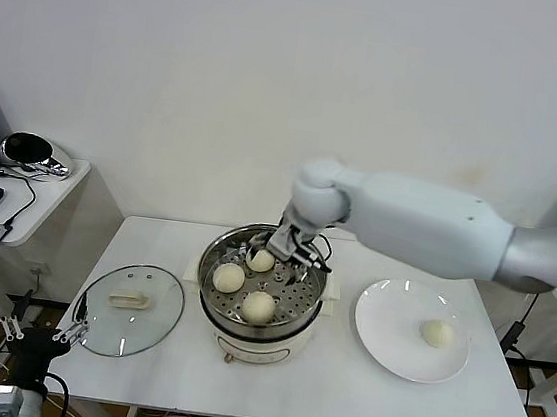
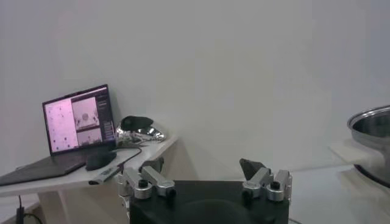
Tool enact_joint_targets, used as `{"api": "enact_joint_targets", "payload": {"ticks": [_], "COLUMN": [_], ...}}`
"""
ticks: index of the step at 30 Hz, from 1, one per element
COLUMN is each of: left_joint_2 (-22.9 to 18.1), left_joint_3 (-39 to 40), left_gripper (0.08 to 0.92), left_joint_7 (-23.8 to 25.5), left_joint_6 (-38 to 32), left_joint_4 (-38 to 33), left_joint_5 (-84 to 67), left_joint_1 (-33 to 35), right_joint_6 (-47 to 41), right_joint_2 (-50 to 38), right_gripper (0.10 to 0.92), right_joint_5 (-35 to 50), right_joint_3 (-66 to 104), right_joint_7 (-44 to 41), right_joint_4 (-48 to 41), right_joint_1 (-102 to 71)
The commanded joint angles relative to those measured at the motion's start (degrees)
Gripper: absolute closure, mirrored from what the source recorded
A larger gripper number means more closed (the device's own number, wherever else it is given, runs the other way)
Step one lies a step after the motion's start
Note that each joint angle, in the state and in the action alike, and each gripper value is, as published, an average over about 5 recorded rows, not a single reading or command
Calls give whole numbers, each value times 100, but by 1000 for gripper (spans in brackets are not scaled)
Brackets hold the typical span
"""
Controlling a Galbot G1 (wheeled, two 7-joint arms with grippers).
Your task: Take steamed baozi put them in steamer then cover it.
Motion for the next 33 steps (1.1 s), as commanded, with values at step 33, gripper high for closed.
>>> {"api": "enact_joint_targets", "payload": {"ticks": [33], "left_joint_2": [148], "left_joint_3": [195], "left_gripper": [177], "left_joint_7": [-16], "left_joint_6": [29], "left_joint_4": [109], "left_joint_5": [73], "left_joint_1": [-93], "right_joint_6": [-585], "right_joint_2": [-2767], "right_gripper": [203], "right_joint_5": [-2040], "right_joint_3": [4228], "right_joint_7": [-270], "right_joint_4": [-1557], "right_joint_1": [-4706]}}
